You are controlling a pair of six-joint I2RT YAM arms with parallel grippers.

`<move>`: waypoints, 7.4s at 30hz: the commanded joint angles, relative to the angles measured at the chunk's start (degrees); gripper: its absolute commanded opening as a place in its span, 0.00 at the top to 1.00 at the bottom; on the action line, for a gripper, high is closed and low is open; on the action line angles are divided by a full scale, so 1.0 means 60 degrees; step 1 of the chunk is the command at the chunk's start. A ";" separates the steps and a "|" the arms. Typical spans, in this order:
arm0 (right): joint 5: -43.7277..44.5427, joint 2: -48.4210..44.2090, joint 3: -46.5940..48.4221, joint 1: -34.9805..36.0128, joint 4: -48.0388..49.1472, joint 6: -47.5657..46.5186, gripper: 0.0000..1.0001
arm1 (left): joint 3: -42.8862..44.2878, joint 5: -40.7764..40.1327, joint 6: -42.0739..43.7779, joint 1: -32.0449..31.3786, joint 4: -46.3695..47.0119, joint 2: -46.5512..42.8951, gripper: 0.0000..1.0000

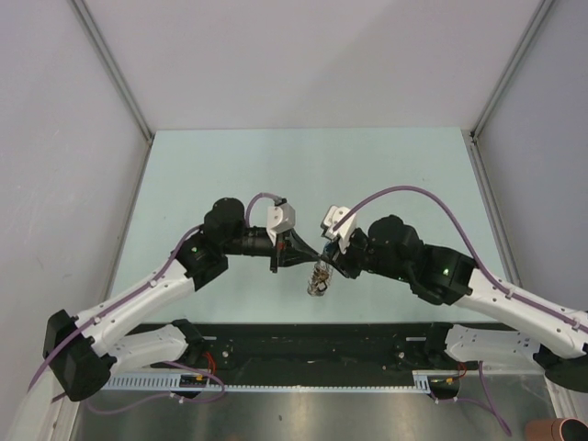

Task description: Remove the keys from the keyring

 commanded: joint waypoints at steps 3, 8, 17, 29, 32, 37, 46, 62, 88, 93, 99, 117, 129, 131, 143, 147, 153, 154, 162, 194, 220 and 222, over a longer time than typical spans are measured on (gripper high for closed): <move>-0.0724 -0.1279 -0.0964 -0.0644 0.1917 0.0304 0.50 | -0.0118 0.1066 -0.1363 0.0299 0.2673 -0.0476 1.00; -0.1471 -0.2934 -0.2005 -0.1362 0.3004 0.1036 0.49 | -0.0190 0.1170 -0.1993 0.0373 0.3641 -0.0783 1.00; -0.2686 -0.4343 -0.2988 -0.1847 0.3986 0.1287 0.51 | -0.0425 0.1551 -0.3619 0.0403 0.6040 -0.0623 1.00; -0.3479 -0.5017 -0.3457 -0.1862 0.5744 0.1829 0.54 | -0.0893 0.1390 -0.7120 0.0417 1.0598 0.0285 1.00; -0.3610 -0.5149 -0.3457 -0.1862 0.5978 0.1872 0.55 | -0.0922 0.1375 -0.7647 0.0417 1.1243 0.0476 1.00; -0.3874 -0.5061 -0.3472 -0.1862 0.6330 0.1946 0.56 | -0.0952 0.1331 -0.8395 0.0447 1.2239 0.0783 1.00; -0.4284 -0.4286 -0.3515 -0.1774 0.7297 0.2634 0.60 | -0.1054 0.1288 -0.8425 0.0447 1.2314 0.0872 1.00; -0.3875 -0.3875 -0.3501 -0.1232 0.7122 0.3030 0.67 | -0.1142 0.1141 -0.6508 0.0447 0.9796 -0.0021 1.00; -0.2849 -0.3128 -0.3515 -0.0778 0.6492 0.2752 0.74 | -0.1040 0.0482 -0.4602 0.0447 0.7099 -0.0945 1.00; -0.2396 -0.3011 -0.3501 -0.0573 0.6418 0.2518 0.78 | -0.1010 0.0262 -0.4397 0.0447 0.6703 -0.1032 1.00; -0.1635 -0.3010 -0.3501 -0.0338 0.6199 0.2181 1.00 | -0.0967 -0.0249 -0.4090 0.0447 0.5973 -0.1237 1.00; 0.1092 -0.2483 -0.3501 0.0702 0.5891 0.0716 1.00 | 0.0030 -0.2550 -0.3078 0.0447 0.2412 -0.1150 1.00; 0.1430 -0.2540 -0.3662 0.0673 0.5817 0.0351 0.78 | -0.0059 -0.2053 -0.2463 0.0447 0.2311 -0.1253 0.99; 0.1340 -0.2571 -0.3881 0.0644 0.6007 0.0145 0.71 | 0.0015 -0.1994 -0.2375 0.0447 0.2221 -0.1179 1.00; 0.2161 -0.2058 -0.4101 0.0629 0.7077 -0.0983 0.73 | 0.0118 -0.1848 -0.2316 0.0447 0.2148 -0.1135 1.00; 0.1942 -0.2015 -0.4116 0.0629 0.7253 -0.1028 0.73 | 0.0132 -0.1818 -0.2272 0.0447 0.2045 -0.1164 1.00; 0.1518 -0.1926 -0.4101 0.0629 0.7472 -0.1013 0.72 | 0.0118 -0.1789 -0.2287 0.0447 0.2075 -0.1194 1.00; 0.1502 -0.1926 -0.4101 0.0629 0.7516 -0.1013 0.72 | 0.0103 -0.1789 -0.2287 0.0447 0.2075 -0.1194 1.00; 0.1473 -0.1546 -0.4101 0.0629 0.7824 -0.1115 0.75 | 0.0074 -0.1745 -0.2360 0.0447 0.2118 -0.1179 0.99; 0.2571 -0.1033 -0.4101 0.1039 0.8410 -0.1848 1.00 | 0.0176 -0.2915 -0.1921 0.0447 0.1124 -0.1443 1.00; 0.3040 -0.0491 -0.4101 0.1420 0.8483 -0.2331 0.75 | 0.0308 -0.3166 -0.2053 0.0432 0.0873 -0.1530 0.99; 0.3025 -0.0462 -0.4101 0.1405 0.8527 -0.2346 0.72 | 0.0323 -0.3166 -0.2067 0.0432 0.0859 -0.1531 1.00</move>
